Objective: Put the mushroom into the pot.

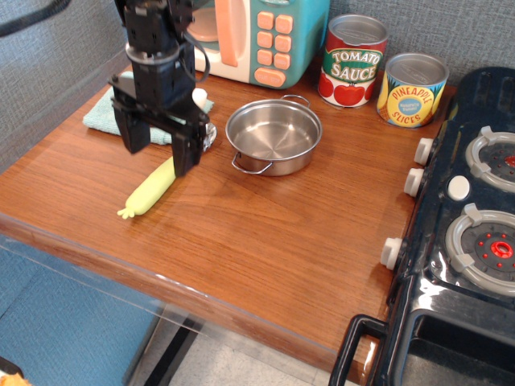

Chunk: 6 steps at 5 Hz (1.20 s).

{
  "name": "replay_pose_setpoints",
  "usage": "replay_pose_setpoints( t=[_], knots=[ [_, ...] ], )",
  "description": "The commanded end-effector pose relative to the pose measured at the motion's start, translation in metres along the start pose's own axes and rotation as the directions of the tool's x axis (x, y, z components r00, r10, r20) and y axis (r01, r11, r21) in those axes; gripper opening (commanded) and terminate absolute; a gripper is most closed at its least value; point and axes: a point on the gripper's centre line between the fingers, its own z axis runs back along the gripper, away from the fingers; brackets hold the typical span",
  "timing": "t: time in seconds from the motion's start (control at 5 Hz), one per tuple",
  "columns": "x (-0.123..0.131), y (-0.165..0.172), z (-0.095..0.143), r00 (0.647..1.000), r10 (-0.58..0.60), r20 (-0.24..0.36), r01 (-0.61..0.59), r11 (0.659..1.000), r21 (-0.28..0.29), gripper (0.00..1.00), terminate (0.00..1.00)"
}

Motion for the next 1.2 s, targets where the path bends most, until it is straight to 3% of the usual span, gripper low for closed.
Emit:
replay_pose_setpoints(
  t=[0.0,0.2,0.4,0.8,1.0],
  knots=[
    [0.052,0.026,0.042,0.992,0.0,0.13,-0.001,1.0,0.008,1.0,0.0],
    [0.073,0.045,0.051,0.989,0.04,0.143,-0.041,0.999,0.006,1.0,0.0],
    [0.085,0.076,0.046,0.989,0.087,0.124,-0.089,0.996,0.008,1.0,0.0],
    [0.073,0.1,0.036,0.987,0.151,0.052,-0.155,0.986,0.063,1.0,0.0],
    [0.074,0.1,0.016,0.986,0.167,0.025,-0.168,0.985,0.045,1.0,0.0]
  ],
)
